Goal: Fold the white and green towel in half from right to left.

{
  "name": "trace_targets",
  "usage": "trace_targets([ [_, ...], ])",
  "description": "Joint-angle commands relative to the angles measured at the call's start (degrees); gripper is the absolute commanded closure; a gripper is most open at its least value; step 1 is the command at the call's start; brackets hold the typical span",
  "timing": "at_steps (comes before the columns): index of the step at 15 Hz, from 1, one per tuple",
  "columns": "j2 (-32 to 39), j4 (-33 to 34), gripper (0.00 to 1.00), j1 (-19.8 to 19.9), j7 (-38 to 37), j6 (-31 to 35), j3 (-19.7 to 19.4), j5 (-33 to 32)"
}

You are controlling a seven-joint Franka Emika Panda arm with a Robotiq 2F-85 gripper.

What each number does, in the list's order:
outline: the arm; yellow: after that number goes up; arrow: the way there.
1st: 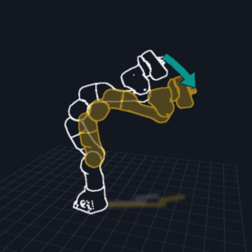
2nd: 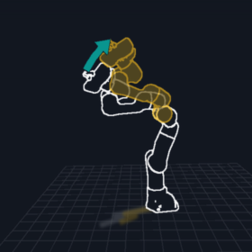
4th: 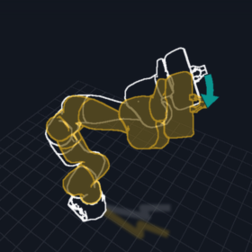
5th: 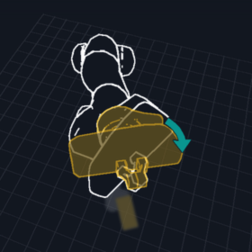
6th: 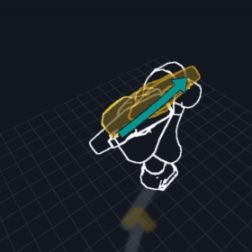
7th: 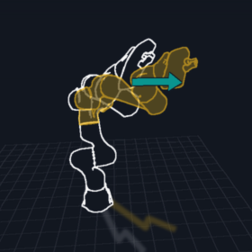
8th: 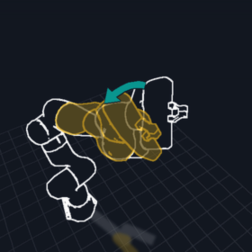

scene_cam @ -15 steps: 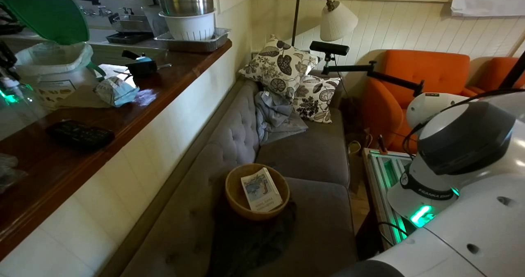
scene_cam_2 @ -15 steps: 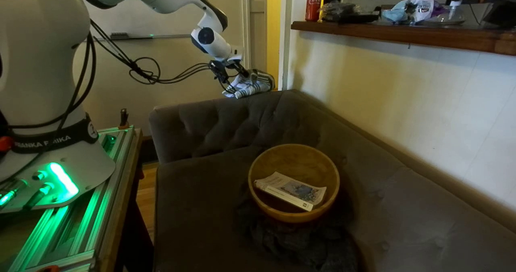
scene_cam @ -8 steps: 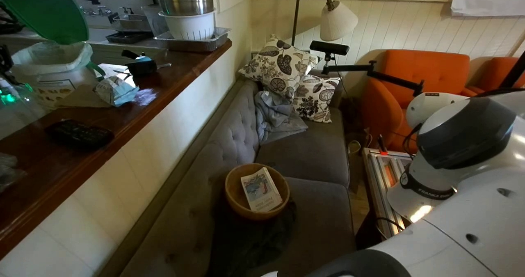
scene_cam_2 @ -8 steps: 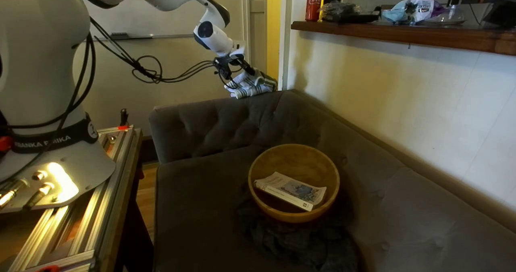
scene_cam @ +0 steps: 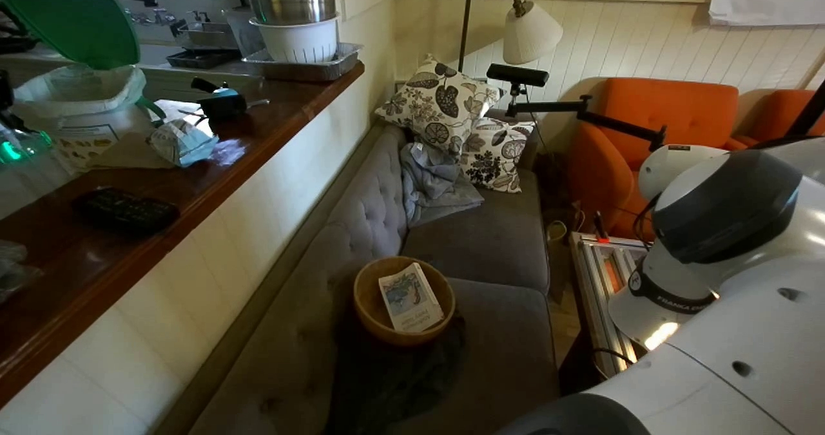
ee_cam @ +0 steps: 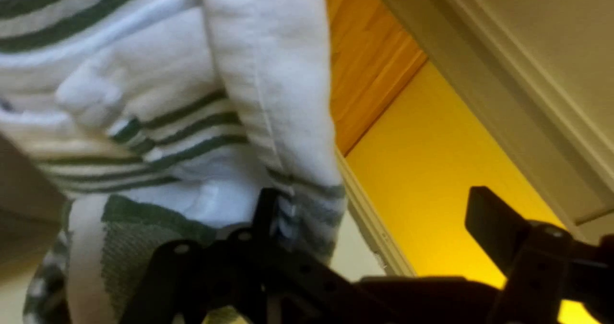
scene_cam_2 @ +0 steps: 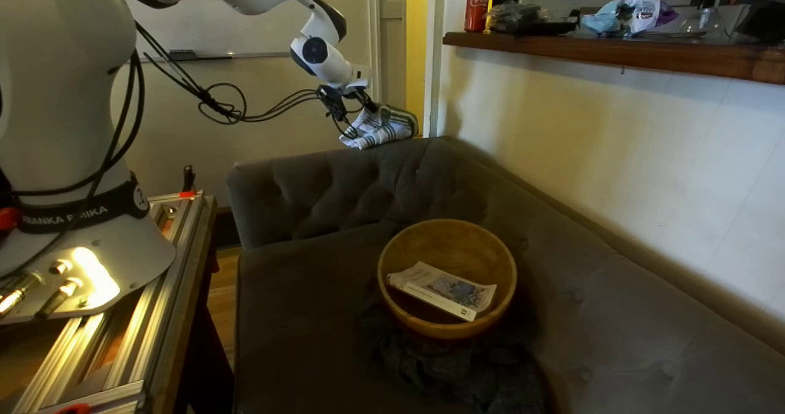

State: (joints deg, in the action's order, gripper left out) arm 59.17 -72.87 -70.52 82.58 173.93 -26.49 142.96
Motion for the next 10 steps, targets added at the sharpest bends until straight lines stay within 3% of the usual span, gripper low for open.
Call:
trace_targets([
  [1, -0.81, -0.17, 0.0, 2.39, -1.26, -9.09, 3.87, -1.76],
  [5, -1.03, -0.47, 0.0, 3.53, -2.16, -13.41, 4.41, -2.0],
  [10, 1.32, 2.5, 0.0, 2.2, -2.24, 2.7, 1.39, -2.26],
])
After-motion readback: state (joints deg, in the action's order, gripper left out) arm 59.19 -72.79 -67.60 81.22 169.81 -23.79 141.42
